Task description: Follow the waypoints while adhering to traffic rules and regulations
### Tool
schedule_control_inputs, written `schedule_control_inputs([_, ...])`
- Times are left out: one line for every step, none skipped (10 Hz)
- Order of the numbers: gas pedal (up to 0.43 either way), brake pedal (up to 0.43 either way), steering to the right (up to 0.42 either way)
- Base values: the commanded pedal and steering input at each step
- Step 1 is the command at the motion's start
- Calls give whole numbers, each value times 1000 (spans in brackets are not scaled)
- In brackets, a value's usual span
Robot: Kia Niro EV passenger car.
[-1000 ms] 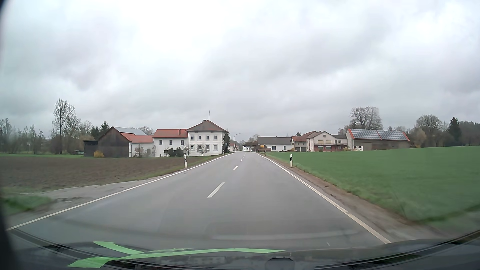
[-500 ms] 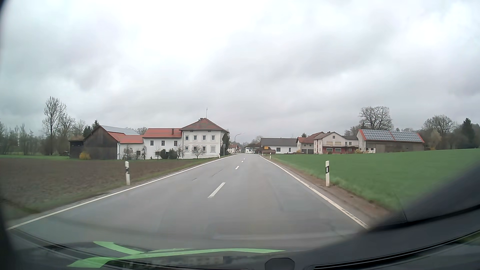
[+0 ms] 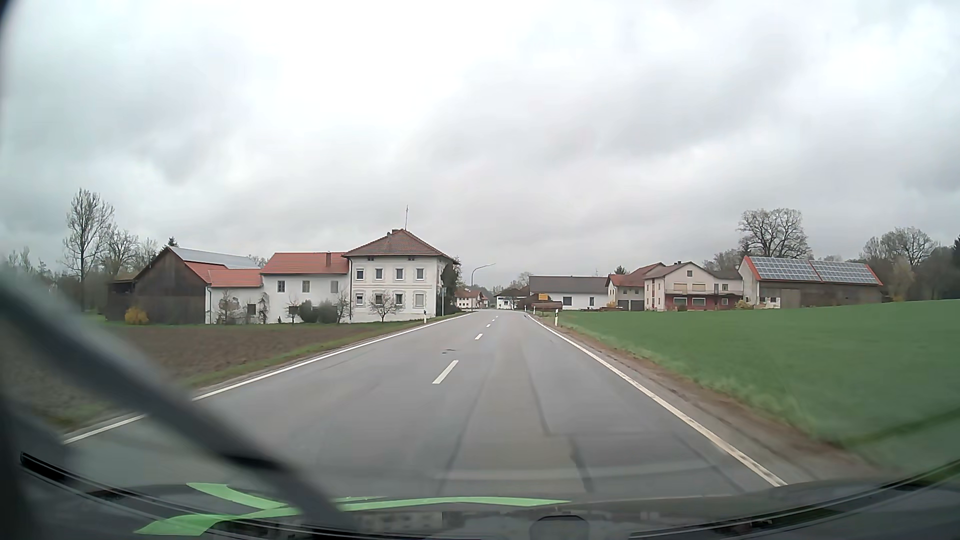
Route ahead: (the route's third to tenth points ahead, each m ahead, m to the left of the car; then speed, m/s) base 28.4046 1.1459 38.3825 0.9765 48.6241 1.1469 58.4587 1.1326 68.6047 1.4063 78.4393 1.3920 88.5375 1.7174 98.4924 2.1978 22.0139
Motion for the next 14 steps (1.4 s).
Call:
schedule_control_inputs([0,0,-5])
schedule_control_inputs([0,0,-4])
schedule_control_inputs([0,0,-4])
schedule_control_inputs([0,0,-3])
schedule_control_inputs([0,0,0])
schedule_control_inputs([0,0,0])
schedule_control_inputs([0,0,0])
schedule_control_inputs([0,0,0])
schedule_control_inputs([0,0,0])
schedule_control_inputs([0,0,1])
schedule_control_inputs([0,0,1])
schedule_control_inputs([0,37,1])
schedule_control_inputs([0,85,1])
schedule_control_inputs([0,116,1])
